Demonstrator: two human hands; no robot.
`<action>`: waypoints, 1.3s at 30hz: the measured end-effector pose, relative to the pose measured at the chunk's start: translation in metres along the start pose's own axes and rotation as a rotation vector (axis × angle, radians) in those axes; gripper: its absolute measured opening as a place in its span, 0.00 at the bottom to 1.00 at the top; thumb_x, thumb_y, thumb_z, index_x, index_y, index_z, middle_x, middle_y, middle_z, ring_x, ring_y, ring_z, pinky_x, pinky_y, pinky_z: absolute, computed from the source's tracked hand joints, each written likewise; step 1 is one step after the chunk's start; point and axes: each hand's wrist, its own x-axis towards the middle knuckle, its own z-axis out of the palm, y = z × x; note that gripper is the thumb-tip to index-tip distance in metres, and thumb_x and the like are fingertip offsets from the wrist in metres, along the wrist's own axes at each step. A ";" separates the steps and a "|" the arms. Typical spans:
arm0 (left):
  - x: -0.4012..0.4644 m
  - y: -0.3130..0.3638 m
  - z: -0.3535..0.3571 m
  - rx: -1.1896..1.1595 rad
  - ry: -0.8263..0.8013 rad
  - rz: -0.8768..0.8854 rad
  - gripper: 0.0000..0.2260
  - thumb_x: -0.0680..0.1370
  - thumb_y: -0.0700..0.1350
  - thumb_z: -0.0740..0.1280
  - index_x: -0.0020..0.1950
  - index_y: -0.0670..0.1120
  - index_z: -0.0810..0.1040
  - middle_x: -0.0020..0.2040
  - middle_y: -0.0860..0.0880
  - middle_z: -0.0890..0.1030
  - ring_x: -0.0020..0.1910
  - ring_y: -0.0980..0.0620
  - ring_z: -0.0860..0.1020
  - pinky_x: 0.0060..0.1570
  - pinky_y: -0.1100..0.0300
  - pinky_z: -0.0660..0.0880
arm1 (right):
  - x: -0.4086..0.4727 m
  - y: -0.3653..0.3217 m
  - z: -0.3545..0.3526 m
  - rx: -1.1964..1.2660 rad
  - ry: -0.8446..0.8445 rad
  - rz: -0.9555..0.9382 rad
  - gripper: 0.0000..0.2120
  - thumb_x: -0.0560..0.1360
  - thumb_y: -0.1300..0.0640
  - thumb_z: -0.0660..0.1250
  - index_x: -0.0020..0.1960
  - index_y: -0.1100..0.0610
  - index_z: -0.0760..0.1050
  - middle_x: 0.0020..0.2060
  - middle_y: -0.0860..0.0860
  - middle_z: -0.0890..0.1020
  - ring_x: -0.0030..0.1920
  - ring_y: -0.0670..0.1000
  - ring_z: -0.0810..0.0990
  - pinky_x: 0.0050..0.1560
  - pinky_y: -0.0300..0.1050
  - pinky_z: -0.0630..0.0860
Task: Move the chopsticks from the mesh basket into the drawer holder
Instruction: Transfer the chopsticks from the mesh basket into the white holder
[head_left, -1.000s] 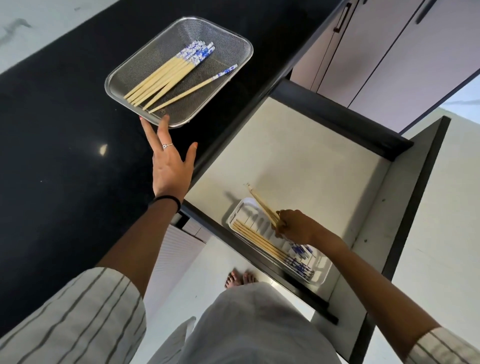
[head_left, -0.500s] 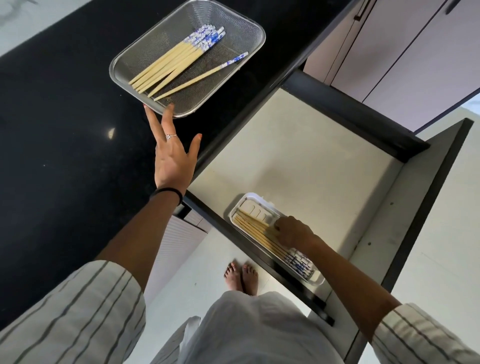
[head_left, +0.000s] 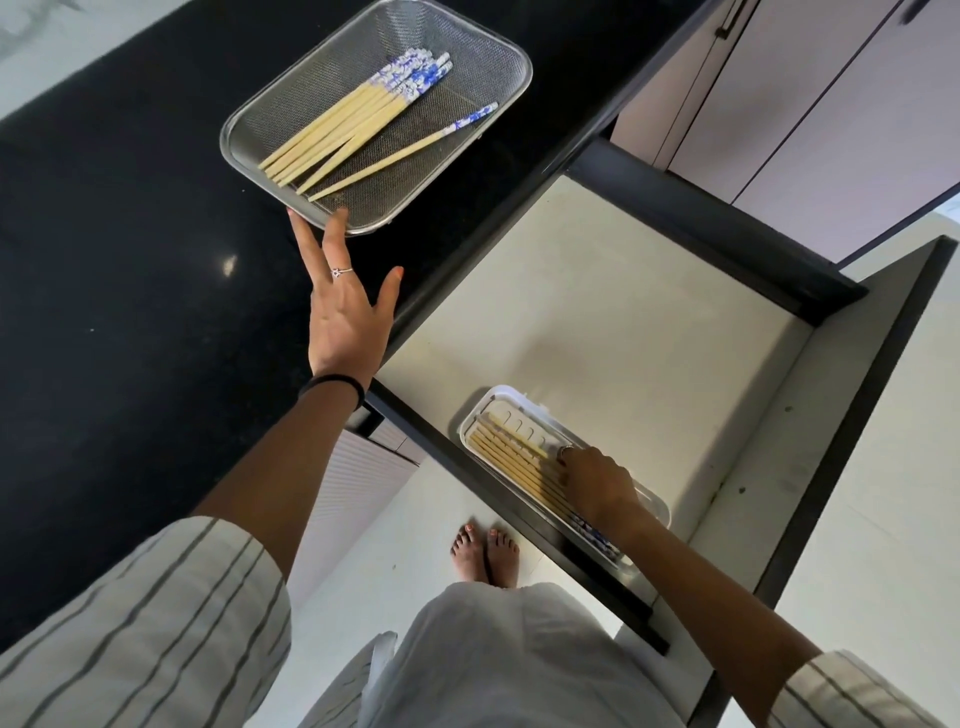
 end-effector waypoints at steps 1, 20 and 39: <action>0.000 0.000 0.000 0.006 -0.001 -0.003 0.31 0.80 0.52 0.65 0.78 0.48 0.53 0.78 0.40 0.44 0.67 0.41 0.71 0.61 0.55 0.72 | -0.001 0.000 0.001 -0.008 0.007 0.000 0.13 0.81 0.57 0.54 0.58 0.54 0.77 0.52 0.54 0.83 0.51 0.56 0.83 0.53 0.48 0.77; 0.000 0.001 0.000 -0.005 -0.002 -0.006 0.31 0.79 0.51 0.65 0.77 0.47 0.54 0.78 0.40 0.44 0.68 0.40 0.70 0.62 0.52 0.73 | -0.011 0.007 0.014 0.015 0.134 -0.094 0.14 0.80 0.61 0.58 0.64 0.53 0.71 0.59 0.52 0.81 0.58 0.55 0.81 0.59 0.50 0.78; 0.000 0.001 -0.001 -0.025 -0.001 -0.003 0.31 0.79 0.50 0.66 0.77 0.48 0.54 0.78 0.40 0.43 0.68 0.40 0.70 0.62 0.51 0.73 | -0.009 -0.003 0.017 -0.111 0.190 -0.133 0.17 0.79 0.61 0.59 0.68 0.54 0.68 0.63 0.53 0.77 0.61 0.54 0.78 0.60 0.48 0.76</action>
